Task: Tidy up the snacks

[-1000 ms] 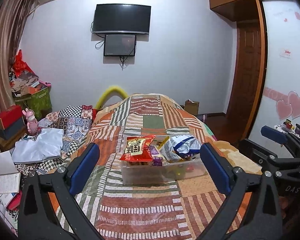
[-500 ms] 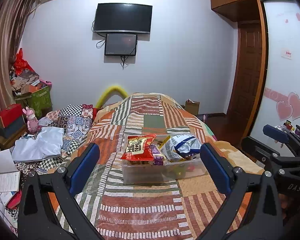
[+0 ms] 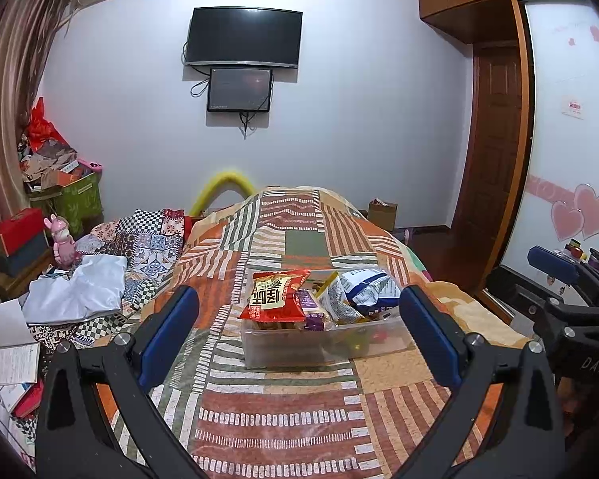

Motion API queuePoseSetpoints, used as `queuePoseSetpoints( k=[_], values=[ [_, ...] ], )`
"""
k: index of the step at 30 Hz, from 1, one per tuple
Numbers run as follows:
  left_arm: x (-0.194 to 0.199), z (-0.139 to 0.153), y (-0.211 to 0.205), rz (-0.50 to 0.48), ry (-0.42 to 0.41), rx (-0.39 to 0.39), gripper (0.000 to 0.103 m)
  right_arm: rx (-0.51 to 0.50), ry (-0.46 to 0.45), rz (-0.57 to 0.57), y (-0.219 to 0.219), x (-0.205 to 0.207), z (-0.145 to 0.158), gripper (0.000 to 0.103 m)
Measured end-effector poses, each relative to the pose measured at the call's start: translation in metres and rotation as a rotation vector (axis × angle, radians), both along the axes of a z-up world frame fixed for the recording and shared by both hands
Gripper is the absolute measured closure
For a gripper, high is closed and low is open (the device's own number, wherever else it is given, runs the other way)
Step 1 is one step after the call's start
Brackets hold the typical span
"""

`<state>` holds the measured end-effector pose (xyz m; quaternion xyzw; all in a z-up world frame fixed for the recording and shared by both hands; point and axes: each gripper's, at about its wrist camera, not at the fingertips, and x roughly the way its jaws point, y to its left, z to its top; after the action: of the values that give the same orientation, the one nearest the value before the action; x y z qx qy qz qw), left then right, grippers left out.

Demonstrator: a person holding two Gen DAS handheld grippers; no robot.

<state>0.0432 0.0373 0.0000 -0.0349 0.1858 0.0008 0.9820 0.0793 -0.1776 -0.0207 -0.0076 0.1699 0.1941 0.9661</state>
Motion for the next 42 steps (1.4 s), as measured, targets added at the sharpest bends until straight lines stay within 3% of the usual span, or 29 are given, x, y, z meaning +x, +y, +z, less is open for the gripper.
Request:
queuePoseSetpoints(
  k=[42],
  values=[
    [-0.0009, 0.0068, -0.0089, -0.036, -0.012, -0.002, 0.001, 0.015, 0.001, -0.001, -0.0009, -0.0027, 0.0051, 0.007]
  ],
)
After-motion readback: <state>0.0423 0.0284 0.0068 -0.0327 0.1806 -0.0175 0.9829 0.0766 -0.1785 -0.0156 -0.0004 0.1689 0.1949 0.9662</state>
